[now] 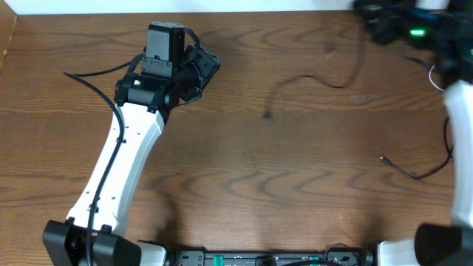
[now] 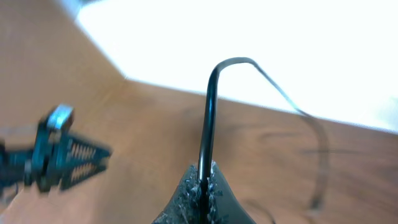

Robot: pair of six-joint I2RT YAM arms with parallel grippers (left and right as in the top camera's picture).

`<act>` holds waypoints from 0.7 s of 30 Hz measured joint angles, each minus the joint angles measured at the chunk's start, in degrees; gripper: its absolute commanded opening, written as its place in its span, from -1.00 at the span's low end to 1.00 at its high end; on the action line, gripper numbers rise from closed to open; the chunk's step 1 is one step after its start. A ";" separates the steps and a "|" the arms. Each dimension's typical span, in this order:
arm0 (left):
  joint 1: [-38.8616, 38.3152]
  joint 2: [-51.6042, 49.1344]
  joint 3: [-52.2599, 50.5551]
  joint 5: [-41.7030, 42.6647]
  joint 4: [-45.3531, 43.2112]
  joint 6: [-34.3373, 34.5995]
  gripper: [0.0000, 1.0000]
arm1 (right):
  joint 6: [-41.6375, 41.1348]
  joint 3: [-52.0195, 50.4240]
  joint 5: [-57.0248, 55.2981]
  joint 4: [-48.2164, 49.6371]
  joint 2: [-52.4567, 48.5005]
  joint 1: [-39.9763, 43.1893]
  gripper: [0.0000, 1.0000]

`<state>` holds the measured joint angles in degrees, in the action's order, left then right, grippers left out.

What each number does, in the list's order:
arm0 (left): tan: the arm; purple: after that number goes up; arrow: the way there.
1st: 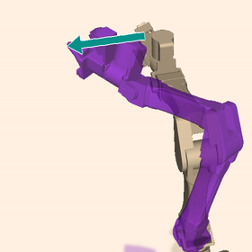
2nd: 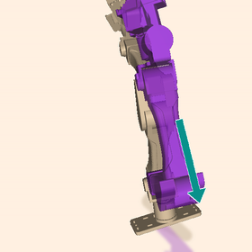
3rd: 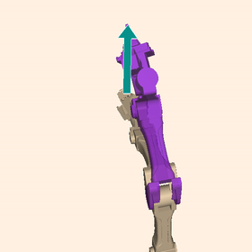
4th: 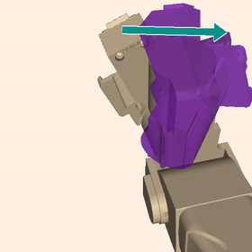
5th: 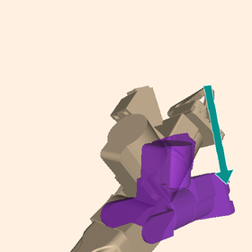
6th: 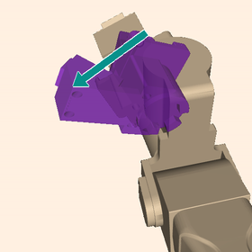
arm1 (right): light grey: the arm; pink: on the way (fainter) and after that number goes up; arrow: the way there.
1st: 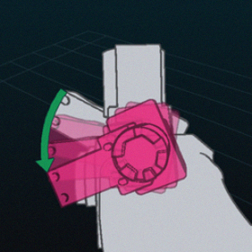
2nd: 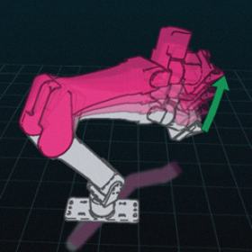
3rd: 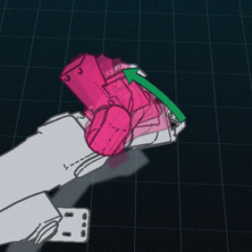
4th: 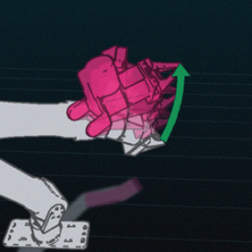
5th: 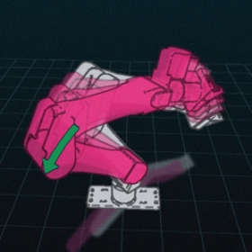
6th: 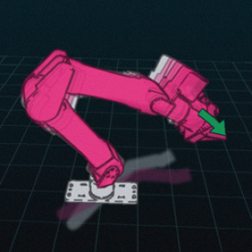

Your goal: Untangle cables

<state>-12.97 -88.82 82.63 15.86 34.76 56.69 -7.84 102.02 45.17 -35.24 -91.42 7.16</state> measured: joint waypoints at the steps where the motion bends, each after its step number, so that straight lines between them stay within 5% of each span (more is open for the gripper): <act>1: 0.00 0.00 0.00 -0.17 0.24 -0.87 0.10 | -1.42 0.00 -0.59 -0.11 1.51 2.38 -0.98; 12: 0.00 0.00 0.00 -0.85 1.05 -4.48 0.10 | -15.54 0.00 -12.98 0.83 6.40 25.14 -0.98; 21: 0.00 0.00 0.00 -1.01 1.05 -4.66 0.10 | -18.47 0.00 -28.79 8.13 6.16 34.03 -0.98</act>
<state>-12.97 -88.82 82.63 14.85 35.81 52.03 -26.30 102.02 16.38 -27.11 -85.25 41.19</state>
